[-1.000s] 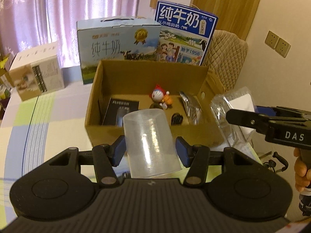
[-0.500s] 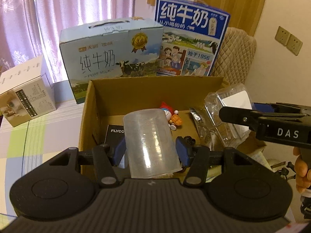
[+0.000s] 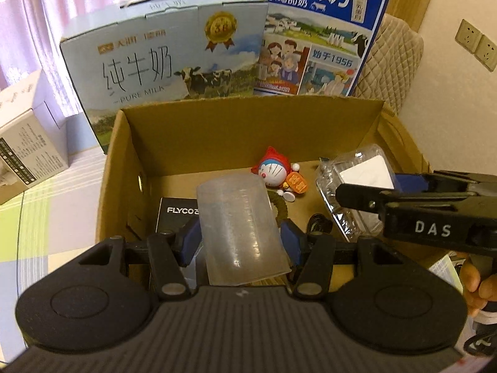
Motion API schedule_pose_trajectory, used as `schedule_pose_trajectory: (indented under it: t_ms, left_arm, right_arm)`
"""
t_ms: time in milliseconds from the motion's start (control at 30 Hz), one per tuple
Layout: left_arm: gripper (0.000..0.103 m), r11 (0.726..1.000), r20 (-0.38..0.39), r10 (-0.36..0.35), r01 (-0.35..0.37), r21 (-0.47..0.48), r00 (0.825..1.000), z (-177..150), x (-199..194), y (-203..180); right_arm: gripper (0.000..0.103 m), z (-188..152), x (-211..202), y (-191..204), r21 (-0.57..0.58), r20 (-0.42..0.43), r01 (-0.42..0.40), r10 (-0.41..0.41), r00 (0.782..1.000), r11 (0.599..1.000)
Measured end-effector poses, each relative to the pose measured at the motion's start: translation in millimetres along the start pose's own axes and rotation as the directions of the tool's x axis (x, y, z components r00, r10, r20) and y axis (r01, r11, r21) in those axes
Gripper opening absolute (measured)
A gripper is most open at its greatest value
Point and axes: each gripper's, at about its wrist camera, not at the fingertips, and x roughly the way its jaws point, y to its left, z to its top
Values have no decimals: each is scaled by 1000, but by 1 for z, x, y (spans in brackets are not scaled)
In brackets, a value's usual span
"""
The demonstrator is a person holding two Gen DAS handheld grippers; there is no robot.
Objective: Organize objects
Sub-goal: 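Lower and release the cup with the left tool while the right tool releases the pad, then withdraw both open tools from the cardboard box toward the table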
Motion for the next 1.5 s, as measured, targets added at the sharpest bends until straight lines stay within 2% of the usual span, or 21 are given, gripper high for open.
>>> schedule_pose_trajectory:
  t_ms: [300,467,633,733,933,1000,1067,1200,1267,1500]
  left_arm:
    - [51,1000,-23,-4,4,1,1000,5,17,4]
    - [51,1000,-28,-9,9,1,1000,6,21,4]
    - [51,1000,-33,-12,13,7,999,7,24,2]
    - [45,1000,-35,-17,17,10,999,7,25,1]
    - [46,1000,-32,-15,15,19,999,11,28,-4]
    - [49,1000,-30,-17,17,11,999,12,28,-3]
    - [60,1000,-27,-13,13,3,1000,13,27,-1]
    - [67,1000,-26,2,-2,-7,1000,11,23,4]
    - [76,1000,-29,4,-4,-18,1000,10,19,7]
    - [84,999,-14,10,-10,-30,1000,0,-2,12]
  right_arm:
    - [56,7,19,-7,10,-25,31,-30,999,999]
    - [64,14,14,-10,30,19,33,-34,999,999]
    - [65,15,10,-12,22,17,58,-58,998,998]
    - [65,14,9,-14,21,12,70,-70,997,997]
    - [66,11,7,-18,27,9,79,-80,997,996]
    - [66,10,4,-18,26,10,81,-81,997,996]
    - [67,10,3,-19,27,10,85,-85,996,996]
    - [68,7,-4,-19,33,16,79,-79,997,996]
    - [69,5,-9,-19,34,20,76,-76,997,997]
    - [72,-8,-30,-11,38,30,69,-70,997,997]
